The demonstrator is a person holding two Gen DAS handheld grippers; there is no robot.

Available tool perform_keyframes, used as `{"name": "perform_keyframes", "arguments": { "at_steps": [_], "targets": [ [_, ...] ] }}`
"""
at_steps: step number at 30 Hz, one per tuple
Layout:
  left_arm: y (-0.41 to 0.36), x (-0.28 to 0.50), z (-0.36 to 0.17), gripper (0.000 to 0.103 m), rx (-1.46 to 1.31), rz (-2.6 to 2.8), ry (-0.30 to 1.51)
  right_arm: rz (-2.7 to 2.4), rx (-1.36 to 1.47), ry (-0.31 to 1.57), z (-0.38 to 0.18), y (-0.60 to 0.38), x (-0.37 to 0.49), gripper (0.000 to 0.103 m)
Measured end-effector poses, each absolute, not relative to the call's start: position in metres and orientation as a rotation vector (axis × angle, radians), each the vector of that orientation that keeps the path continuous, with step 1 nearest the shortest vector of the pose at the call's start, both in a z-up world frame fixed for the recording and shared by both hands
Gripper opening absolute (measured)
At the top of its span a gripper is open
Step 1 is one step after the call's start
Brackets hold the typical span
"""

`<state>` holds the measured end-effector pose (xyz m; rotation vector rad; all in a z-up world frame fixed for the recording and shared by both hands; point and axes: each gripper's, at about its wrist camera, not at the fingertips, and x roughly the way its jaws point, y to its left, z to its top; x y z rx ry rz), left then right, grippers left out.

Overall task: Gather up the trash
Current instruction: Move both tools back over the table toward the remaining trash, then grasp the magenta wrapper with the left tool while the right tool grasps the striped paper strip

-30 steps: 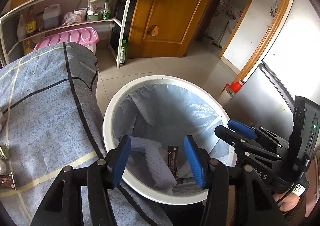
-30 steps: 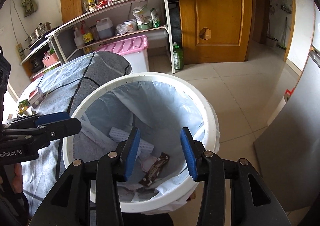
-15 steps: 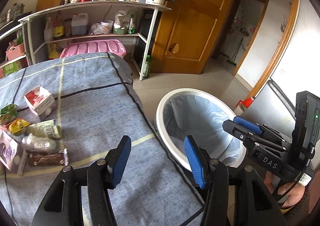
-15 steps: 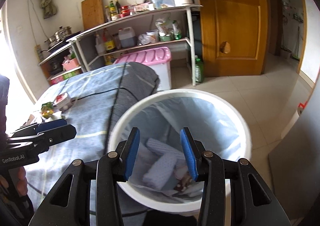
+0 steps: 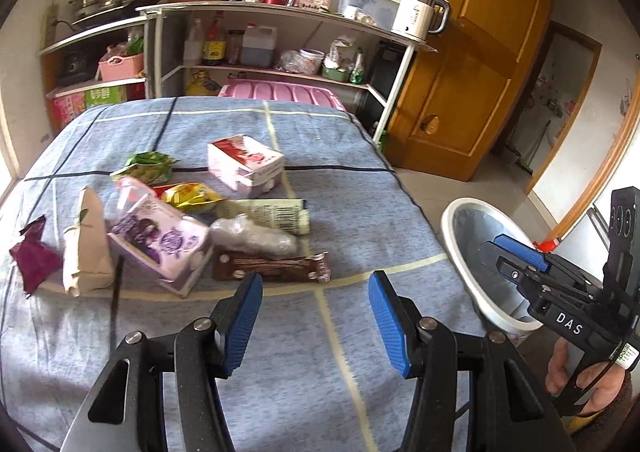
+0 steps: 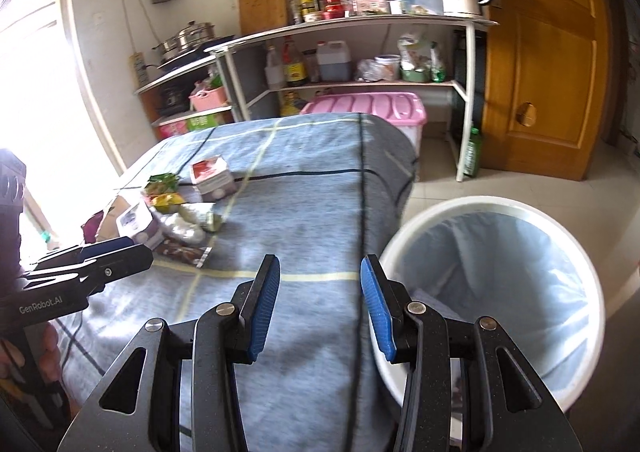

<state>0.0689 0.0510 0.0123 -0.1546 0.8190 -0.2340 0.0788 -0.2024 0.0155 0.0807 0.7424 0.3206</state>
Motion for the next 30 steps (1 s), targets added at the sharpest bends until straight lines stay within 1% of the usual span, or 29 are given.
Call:
{"name": "perform_keyframes", "arguments": {
  "at_steps": [13,24,26,30],
  "targets": [
    [0.172,0.061,0.000,0.055,-0.240,0.044,0.817,0.451,-0.019,0.762,0.004,-0.124,0.110,0.044],
    [0.242,0.069,-0.011,0.055,-0.275,0.228,0.834,0.526,-0.103,0.796,-0.008,-0.078,0.159,0.044],
    [0.252,0.071,-0.015,0.056,-0.294,0.230,0.843,0.545,-0.104,0.802,-0.011,-0.072,0.164,0.046],
    [0.267,0.079,-0.023,0.057,-0.336,0.239,0.860,0.553,-0.096,0.810,-0.015,-0.066,0.175,0.046]
  ]
}}
